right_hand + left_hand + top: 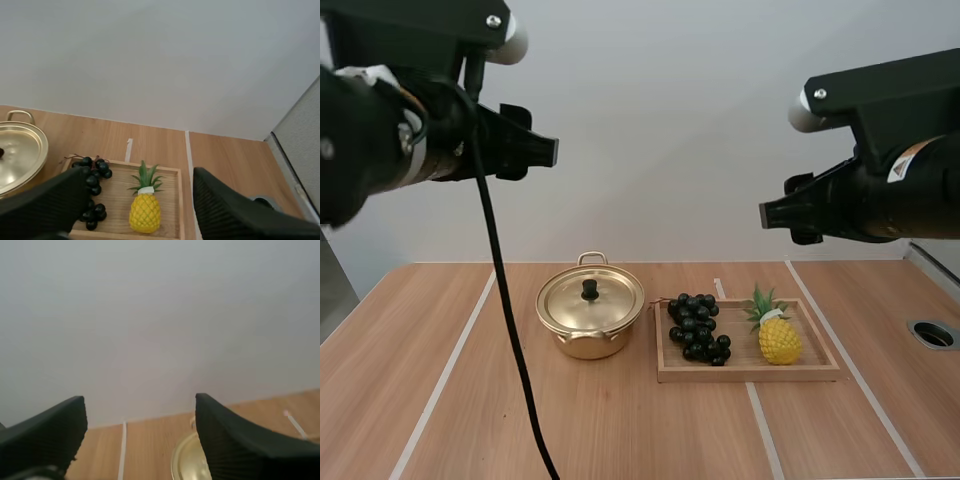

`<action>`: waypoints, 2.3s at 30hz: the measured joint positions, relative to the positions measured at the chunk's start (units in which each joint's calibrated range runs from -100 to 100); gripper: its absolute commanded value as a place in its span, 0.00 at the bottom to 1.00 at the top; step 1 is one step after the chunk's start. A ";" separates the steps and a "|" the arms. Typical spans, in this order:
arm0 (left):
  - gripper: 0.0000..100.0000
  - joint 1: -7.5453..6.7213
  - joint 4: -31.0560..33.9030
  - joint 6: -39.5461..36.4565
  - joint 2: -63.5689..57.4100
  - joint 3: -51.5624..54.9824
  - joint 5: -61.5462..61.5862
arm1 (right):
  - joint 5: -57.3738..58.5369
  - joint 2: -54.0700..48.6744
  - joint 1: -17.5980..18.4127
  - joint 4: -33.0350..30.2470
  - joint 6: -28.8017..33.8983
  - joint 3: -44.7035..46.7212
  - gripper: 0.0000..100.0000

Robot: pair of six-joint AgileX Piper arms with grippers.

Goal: Open the pot, put the pineapple inside, and close it

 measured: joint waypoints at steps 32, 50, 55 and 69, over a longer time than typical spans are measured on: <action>1.00 0.00 -14.52 30.98 34.87 -13.41 27.15 | 5.46 23.16 -0.18 -4.07 3.18 -2.94 1.00; 1.00 -0.07 -19.54 40.36 54.17 -13.52 26.59 | 5.14 23.16 -0.18 -5.52 3.18 -2.94 1.00; 1.00 -0.29 -19.54 41.65 58.24 -14.46 26.99 | 5.14 23.16 -0.18 -5.61 3.18 -2.94 1.00; 1.00 -0.29 -19.65 42.65 63.32 -18.80 28.30 | 5.14 23.16 -0.18 -5.61 3.18 -2.94 1.00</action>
